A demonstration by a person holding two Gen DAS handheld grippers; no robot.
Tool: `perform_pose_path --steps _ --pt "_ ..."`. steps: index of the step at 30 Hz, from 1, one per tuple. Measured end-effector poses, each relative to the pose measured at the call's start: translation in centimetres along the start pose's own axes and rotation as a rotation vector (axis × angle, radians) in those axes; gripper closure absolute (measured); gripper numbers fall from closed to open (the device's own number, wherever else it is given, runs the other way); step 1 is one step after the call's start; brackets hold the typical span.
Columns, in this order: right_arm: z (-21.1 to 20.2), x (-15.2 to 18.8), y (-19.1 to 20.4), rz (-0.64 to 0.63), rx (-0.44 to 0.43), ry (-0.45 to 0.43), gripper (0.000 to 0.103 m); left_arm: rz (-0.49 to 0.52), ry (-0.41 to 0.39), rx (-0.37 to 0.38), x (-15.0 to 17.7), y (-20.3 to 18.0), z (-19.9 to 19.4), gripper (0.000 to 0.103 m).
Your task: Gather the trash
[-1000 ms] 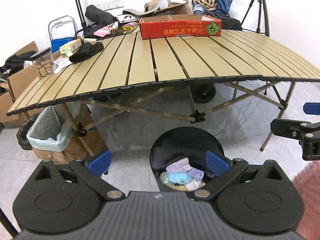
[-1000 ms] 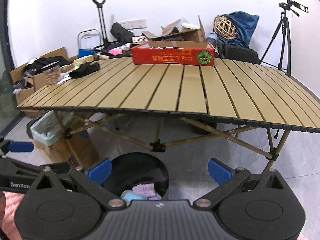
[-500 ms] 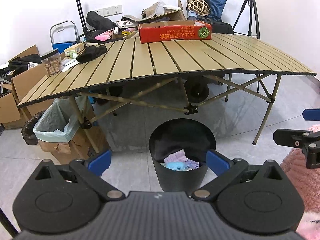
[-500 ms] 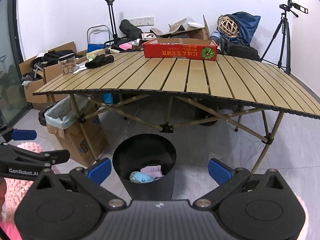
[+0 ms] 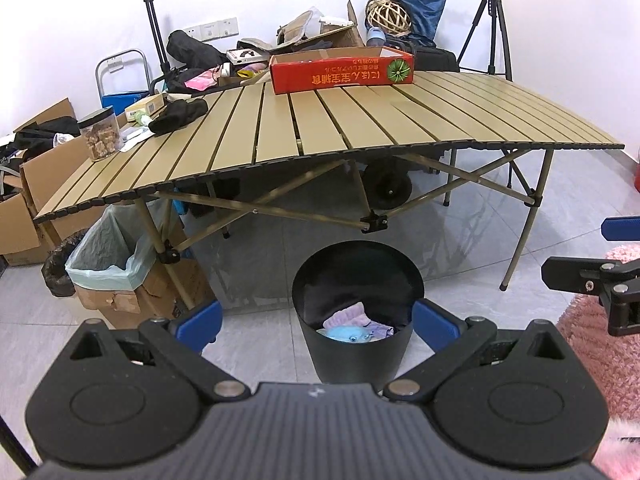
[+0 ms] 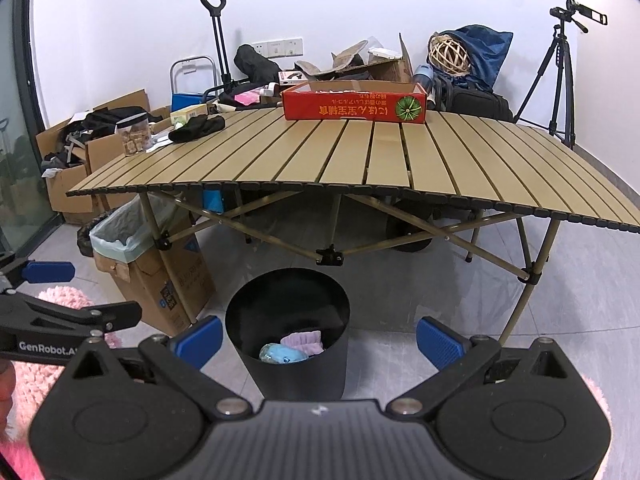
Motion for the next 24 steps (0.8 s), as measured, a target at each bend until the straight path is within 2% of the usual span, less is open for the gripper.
perform_pose_path --steps 24 --pt "0.73 0.49 0.46 0.006 -0.005 0.020 0.000 0.005 -0.005 0.006 -0.01 0.13 -0.01 0.000"
Point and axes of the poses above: each gripper's, at about its wrist camera, not at the fingertips, and z roughly the way its jaws point, y to its left, x to its underside, the point moved 5 cm from there along z, roughly the way its jaws point, and after that the axes turned 6 degrees about x, right-handed, at the moved point
